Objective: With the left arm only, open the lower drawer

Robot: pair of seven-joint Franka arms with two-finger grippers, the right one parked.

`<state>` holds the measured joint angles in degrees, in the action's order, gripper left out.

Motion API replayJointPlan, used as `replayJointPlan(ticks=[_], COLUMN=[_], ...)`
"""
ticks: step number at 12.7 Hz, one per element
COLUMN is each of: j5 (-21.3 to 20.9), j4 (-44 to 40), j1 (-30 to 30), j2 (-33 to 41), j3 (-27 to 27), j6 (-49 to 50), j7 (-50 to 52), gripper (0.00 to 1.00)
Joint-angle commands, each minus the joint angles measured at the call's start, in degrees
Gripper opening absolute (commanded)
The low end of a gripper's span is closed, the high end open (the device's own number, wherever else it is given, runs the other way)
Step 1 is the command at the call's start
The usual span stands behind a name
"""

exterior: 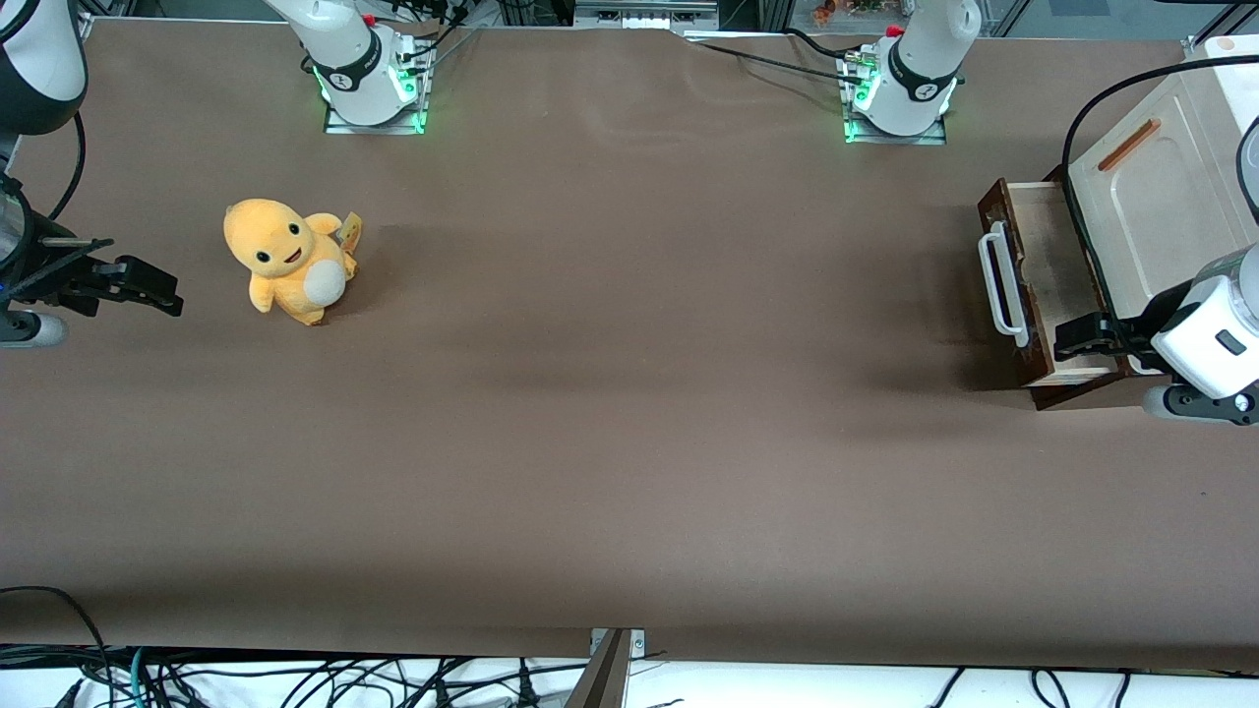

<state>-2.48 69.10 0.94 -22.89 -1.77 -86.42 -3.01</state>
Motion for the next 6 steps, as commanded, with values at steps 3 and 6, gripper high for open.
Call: replayJointPlan(ticks=[3,6], j5=[0.7,1.0], j4=[0.9,1.1], j1=[0.1,0.7], j2=[0.2,0.0], j3=[-0.1,0.0], j6=[-0.7,-0.8], j7=[-0.9,-0.7], gripper=[1.0,1.0])
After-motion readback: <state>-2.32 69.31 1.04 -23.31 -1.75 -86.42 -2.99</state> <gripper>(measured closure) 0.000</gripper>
